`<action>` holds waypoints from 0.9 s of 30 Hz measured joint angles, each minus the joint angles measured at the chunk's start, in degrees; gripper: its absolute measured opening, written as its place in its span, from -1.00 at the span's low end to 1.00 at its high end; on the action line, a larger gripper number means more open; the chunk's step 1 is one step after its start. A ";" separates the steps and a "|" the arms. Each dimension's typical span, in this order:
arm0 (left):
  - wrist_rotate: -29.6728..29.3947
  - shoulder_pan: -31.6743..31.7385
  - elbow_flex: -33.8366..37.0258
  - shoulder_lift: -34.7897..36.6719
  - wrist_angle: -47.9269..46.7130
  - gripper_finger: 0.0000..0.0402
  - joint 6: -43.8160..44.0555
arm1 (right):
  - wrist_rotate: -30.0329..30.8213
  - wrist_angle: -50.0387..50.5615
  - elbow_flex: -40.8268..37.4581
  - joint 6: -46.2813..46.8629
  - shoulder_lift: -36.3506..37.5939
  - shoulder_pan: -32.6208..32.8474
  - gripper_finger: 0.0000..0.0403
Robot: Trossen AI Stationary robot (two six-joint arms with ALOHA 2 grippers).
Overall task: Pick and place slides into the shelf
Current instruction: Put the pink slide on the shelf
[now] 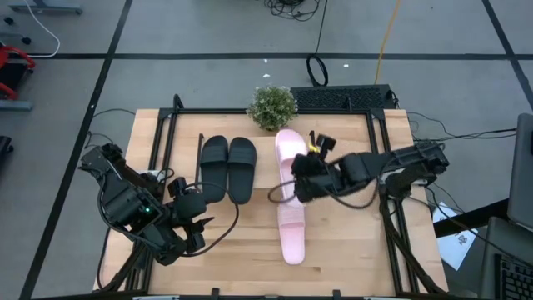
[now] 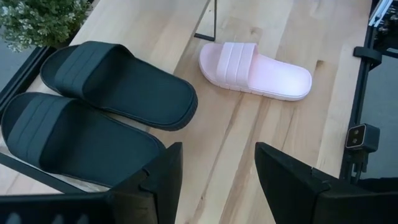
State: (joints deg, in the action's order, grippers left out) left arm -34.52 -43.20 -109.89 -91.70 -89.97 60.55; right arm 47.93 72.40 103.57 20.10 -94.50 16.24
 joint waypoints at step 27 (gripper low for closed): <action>-1.53 0.85 0.00 0.00 0.00 -0.02 0.44 | -3.04 -4.98 -8.50 -10.83 -0.04 -9.56 -1.00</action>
State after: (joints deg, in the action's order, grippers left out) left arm -36.05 -42.35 -109.89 -91.70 -89.97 60.99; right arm 44.88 67.42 95.06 9.27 -94.54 6.68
